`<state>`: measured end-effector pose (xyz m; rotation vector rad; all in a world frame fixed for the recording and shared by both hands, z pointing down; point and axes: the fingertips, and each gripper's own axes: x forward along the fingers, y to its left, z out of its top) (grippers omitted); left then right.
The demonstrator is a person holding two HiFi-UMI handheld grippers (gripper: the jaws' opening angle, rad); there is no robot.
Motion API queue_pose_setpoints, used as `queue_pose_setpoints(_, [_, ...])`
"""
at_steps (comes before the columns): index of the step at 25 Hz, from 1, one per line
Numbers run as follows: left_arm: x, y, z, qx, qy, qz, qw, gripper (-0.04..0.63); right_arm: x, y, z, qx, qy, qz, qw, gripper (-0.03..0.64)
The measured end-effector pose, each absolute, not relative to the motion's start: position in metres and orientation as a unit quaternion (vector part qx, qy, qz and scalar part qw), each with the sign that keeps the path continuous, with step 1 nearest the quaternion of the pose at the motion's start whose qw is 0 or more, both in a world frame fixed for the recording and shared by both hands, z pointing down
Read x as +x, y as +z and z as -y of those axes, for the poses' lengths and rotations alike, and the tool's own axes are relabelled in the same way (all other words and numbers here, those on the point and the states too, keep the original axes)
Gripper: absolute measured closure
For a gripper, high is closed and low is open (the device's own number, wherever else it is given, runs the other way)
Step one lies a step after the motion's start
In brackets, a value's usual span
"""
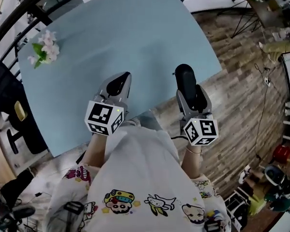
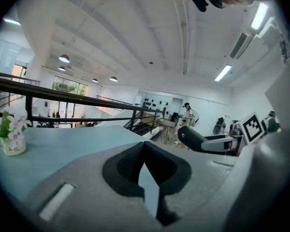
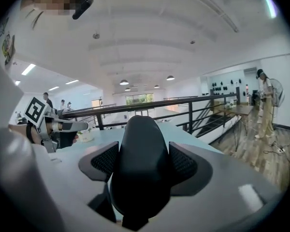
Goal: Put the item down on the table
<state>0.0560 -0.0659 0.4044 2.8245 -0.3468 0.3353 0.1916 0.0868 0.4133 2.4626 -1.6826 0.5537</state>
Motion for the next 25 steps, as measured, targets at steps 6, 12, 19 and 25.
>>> queue_pose_setpoints(6, [0.041, 0.399, 0.098, 0.952, 0.092, 0.253, 0.145, 0.597, 0.211, 0.41, -0.016, 0.728, 0.164, 0.661, 0.073, 0.282])
queue_pose_setpoints(12, [0.019, 0.399, 0.111, 0.922, 0.078, 0.352, 0.143, 0.597, 0.211, 0.416, 0.031, 0.659, 0.155, 0.732, 0.08, 0.282])
queue_pose_setpoints(19, [-0.008, 0.405, 0.109, 0.891, 0.067, 0.421, 0.156, 0.597, 0.19, 0.419, 0.067, 0.591, 0.142, 0.789, 0.091, 0.282])
queue_pose_setpoints(25, [-0.024, 0.401, 0.112, 0.881, 0.064, 0.442, 0.157, 0.597, 0.168, 0.416, 0.083, 0.562, 0.14, 0.81, 0.095, 0.282])
